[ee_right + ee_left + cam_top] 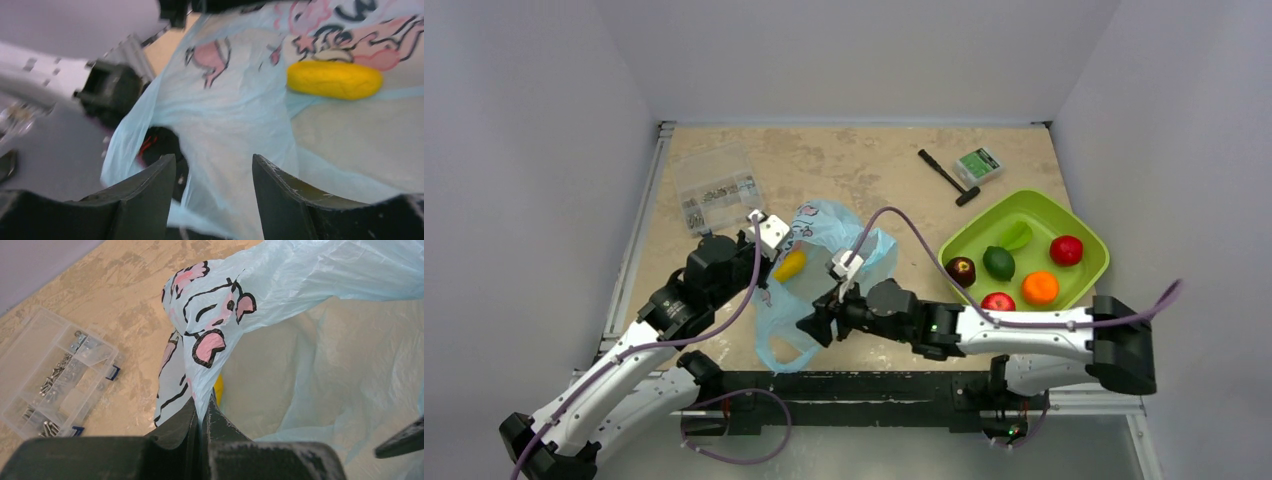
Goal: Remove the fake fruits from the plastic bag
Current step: Take out the fake fruit from the plastic bag.
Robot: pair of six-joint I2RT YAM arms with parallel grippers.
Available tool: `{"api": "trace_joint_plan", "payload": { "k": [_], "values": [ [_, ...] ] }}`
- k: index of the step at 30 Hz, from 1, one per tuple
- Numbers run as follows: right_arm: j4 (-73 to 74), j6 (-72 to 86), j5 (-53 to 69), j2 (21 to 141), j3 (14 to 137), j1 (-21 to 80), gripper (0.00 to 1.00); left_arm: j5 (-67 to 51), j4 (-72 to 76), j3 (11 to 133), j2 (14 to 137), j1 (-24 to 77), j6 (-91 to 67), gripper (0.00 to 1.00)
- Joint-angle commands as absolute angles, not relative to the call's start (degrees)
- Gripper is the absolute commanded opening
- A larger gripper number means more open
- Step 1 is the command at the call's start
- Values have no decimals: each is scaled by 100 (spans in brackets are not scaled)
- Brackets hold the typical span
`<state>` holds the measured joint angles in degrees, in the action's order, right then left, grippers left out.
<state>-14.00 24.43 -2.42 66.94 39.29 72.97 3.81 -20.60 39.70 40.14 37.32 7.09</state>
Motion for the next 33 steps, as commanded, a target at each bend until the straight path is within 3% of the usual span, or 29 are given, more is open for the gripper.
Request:
{"api": "trace_joint_plan", "payload": {
  "k": [1,6,13,22,29,33],
  "values": [
    [-2662,2606,-3063,7626,4623,7595,55,380,-1776,3940,3963,3768,730,0],
    [-2438,3650,-4440,8717,5040,7505,41,439,-1661,3855,3807,3775,686,0],
    [-3372,4182,-4389,9429,4881,7372,42,191,-1492,3779,3716,3779,671,0],
    [-4211,4283,-3691,10388,5046,6859,55,27,-1439,3744,3776,3811,662,0],
    [-5232,3528,-3008,11072,5281,6791,80,-200,-1341,3744,3903,3815,623,0],
    [-5475,3455,-2828,11231,5296,6752,82,-273,-1258,3753,4038,3814,552,0]
  ]
}}
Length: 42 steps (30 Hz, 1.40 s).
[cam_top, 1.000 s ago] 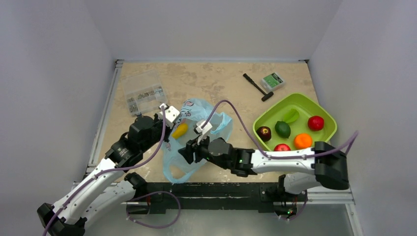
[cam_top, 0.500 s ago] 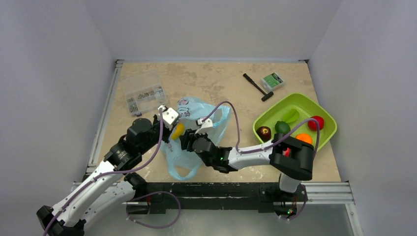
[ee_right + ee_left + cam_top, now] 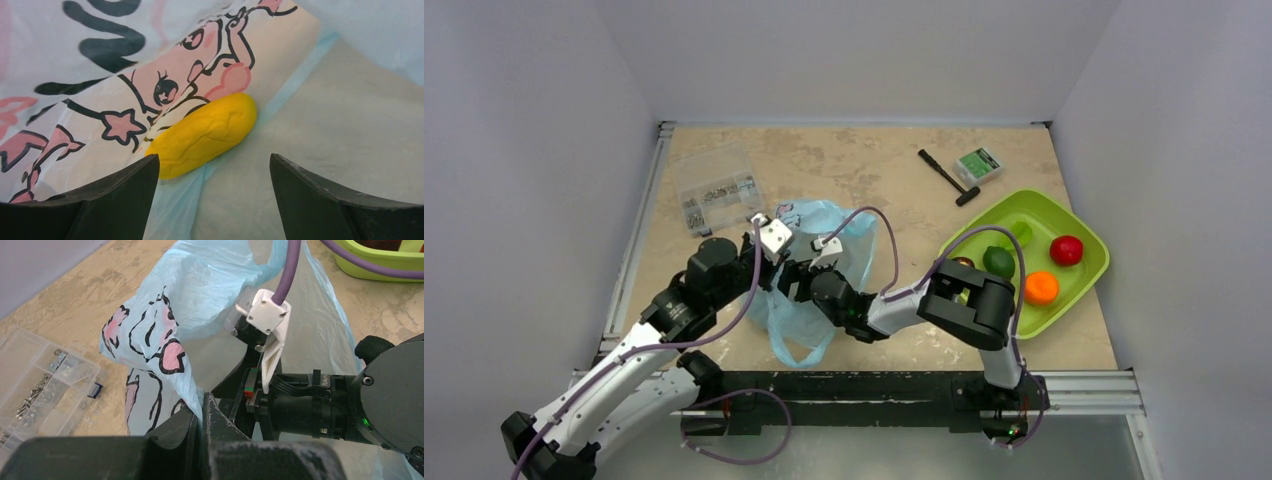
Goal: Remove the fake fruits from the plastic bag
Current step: Take out the fake fruit from the plastic bag.
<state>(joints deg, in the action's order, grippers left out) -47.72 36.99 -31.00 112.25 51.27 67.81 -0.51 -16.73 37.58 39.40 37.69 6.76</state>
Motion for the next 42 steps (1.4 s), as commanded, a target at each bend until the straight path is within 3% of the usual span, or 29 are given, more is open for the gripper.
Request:
{"api": "trace_joint_plan", "payload": {
  "k": [1,5,6,8,9,10,12,17,23,27,30,35,39,42],
  "values": [
    [-5446,3503,-2867,11173,5236,6738,82,-326,-1231,3772,4114,3816,516,0],
    [-5491,3659,-3004,10934,4822,6636,82,-460,-1413,4166,4476,3823,-35,0],
    [-5499,3694,-3050,10882,4728,6621,82,-483,-1482,4310,4539,3815,-215,8],
    [-5594,3677,-2964,10799,4578,6586,82,-308,-2036,4692,4546,3817,-470,65],
    [-5579,3681,-2948,10761,4538,6583,82,-142,-2290,4849,4463,3815,-554,82],
    [-5567,3678,-2926,10732,4518,6579,82,-35,-2509,4949,4353,3808,-622,93],
    [-5502,3694,-2886,10679,4509,6575,82,380,-2914,5085,4006,3799,-724,100],
    [-5442,3878,-2645,10650,4562,6478,82,1570,-4211,5450,3437,3424,-1590,98],
    [-5334,4061,-2298,10728,4733,6400,81,1914,-4969,5279,3602,2097,-2964,79],
    [-5145,4228,-2111,10775,4853,6337,81,1142,-4498,4909,4079,1195,-3373,73],
    [-5027,4337,-1939,10796,4917,6275,81,276,-4033,4694,4954,579,-3508,56],
    [-4730,4469,-1653,10891,5162,6167,81,71,-3081,4215,5950,430,-3174,44],
    [-4398,4500,-1393,10990,5402,6088,81,-322,-2646,3995,6304,385,-3534,42],
    [-4214,4517,-1272,11076,5548,6052,81,-461,-2613,4066,6791,370,-3641,33]
  ]
}}
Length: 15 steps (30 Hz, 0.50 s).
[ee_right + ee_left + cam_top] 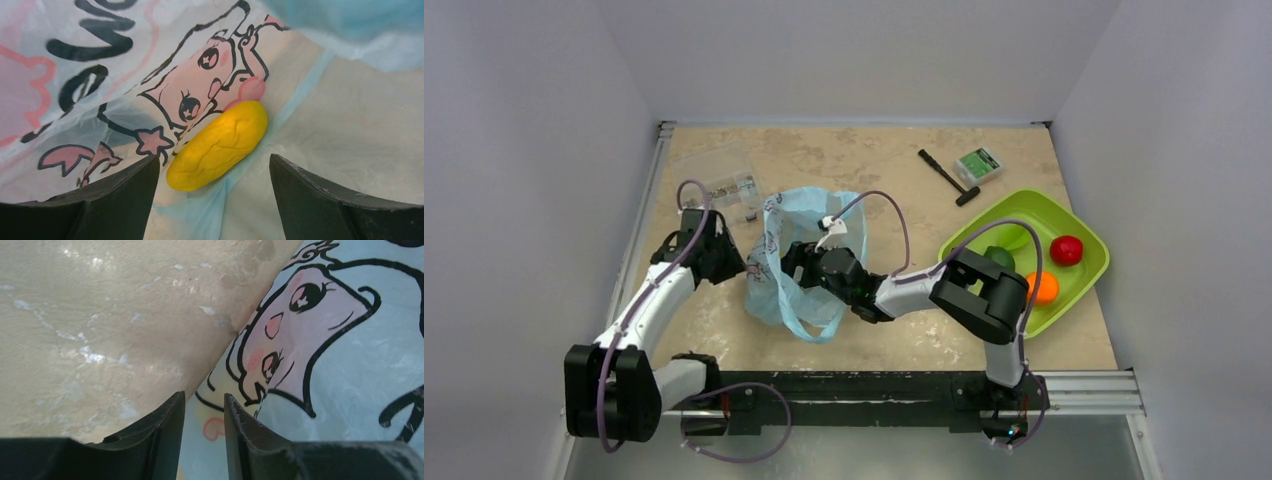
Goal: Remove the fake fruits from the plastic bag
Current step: Take out the fake fruit from the plastic bag.
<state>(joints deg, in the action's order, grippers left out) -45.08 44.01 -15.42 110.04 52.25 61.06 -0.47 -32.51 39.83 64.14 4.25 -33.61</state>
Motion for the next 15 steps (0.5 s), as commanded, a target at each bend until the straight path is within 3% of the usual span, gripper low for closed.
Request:
{"api": "trace_joint_plan", "payload": {
  "k": [1,6,8,15],
  "values": [
    [-4064,4520,-1246,11125,5643,6041,81,-510,-2626,4107,6921,369,-3707,30],
    [-3405,4319,-1324,11366,6197,6038,81,-905,-2519,4141,7631,371,-3904,28],
    [-3156,4210,-1392,11487,6392,6038,82,-1155,-2408,4116,7831,369,-3981,22],
    [-2235,3828,-2155,11828,6932,6291,81,-1578,-2192,4070,8106,378,-4107,22]
  ]
}}
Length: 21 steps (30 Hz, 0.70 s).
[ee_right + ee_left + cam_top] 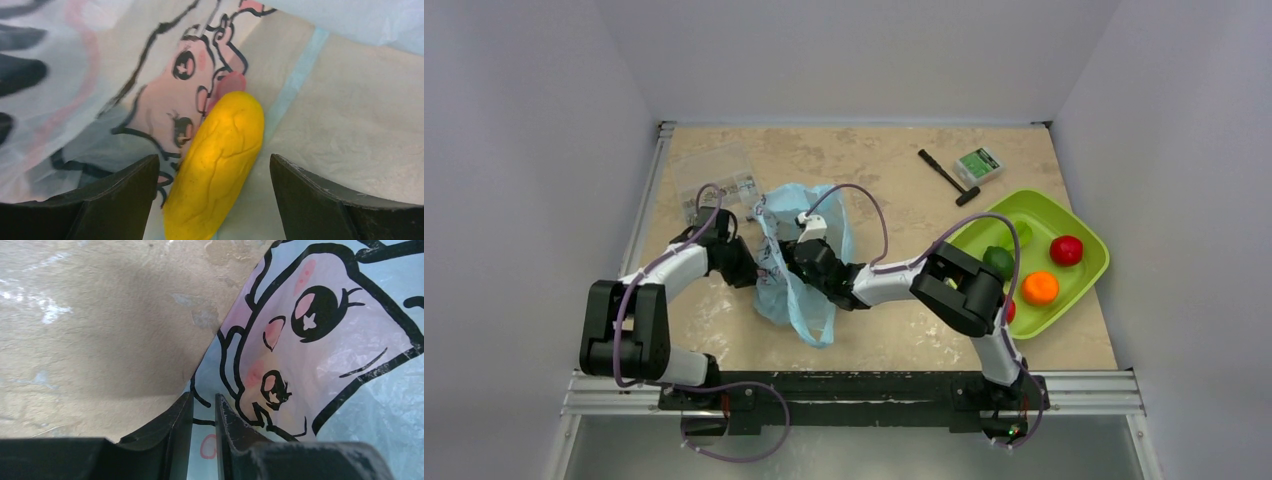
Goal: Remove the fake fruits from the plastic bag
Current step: Take out the fake fruit from the plastic bag.
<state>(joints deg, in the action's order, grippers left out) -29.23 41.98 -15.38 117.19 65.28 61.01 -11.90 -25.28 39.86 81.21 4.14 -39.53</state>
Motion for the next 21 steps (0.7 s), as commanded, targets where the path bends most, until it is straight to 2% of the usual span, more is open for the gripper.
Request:
{"api": "trace_joint_plan", "payload": {
  "k": [1,4,9,13,16,19,21],
  "values": [
    [-2034,3800,-2316,11909,7045,6352,80,-1584,-2181,4069,8085,386,-4105,22],
    [-1800,3767,-2551,12061,7213,6433,75,-1516,-2193,4049,8018,397,-4129,22],
    [-1909,3753,-2480,11845,7123,6425,46,-1277,-2280,3985,7759,426,-4133,25],
    [-1938,3753,-2522,11315,6973,6339,26,-950,-2475,3941,7330,448,-4079,39],
    [-1951,3874,-2586,10853,6750,6215,8,-633,-2725,3955,6733,448,-3906,51],
    [-1869,4069,-2543,10411,6528,6060,0,-339,-2991,3926,5909,453,-3700,60],
    [-1855,4132,-2626,10118,6375,6003,0,-375,-3141,3876,5369,449,-3590,64]
  ]
}}
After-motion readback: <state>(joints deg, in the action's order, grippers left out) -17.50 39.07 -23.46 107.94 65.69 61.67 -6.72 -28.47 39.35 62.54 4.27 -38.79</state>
